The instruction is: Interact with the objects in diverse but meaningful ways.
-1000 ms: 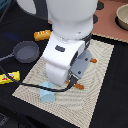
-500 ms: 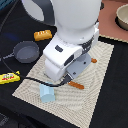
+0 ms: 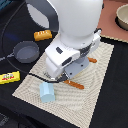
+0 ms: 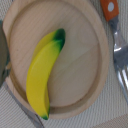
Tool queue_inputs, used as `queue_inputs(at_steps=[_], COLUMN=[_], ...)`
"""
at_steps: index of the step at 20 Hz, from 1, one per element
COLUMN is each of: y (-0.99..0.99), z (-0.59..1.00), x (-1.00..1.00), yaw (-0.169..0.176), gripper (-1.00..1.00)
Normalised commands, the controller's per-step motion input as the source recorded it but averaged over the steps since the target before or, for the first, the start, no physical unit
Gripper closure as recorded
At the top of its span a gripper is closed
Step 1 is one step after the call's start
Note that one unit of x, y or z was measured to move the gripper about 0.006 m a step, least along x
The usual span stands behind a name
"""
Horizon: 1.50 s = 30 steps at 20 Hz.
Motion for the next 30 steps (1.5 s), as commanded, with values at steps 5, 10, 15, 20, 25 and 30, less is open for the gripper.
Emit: queue_inputs(at_steps=[5, 10, 15, 20, 25, 30], y=[0.45, 0.48, 0.44, 0.45, 0.46, 0.48], z=[-0.05, -0.08, -0.19, -0.16, -0.13, -0.14], x=[-0.32, -0.35, -0.43, -0.50, -0.53, -0.43], yaw=[-0.002, 0.000, 0.000, 0.000, 0.000, 0.000], gripper=[-1.00, -1.00, -1.00, -1.00, -1.00, -1.00])
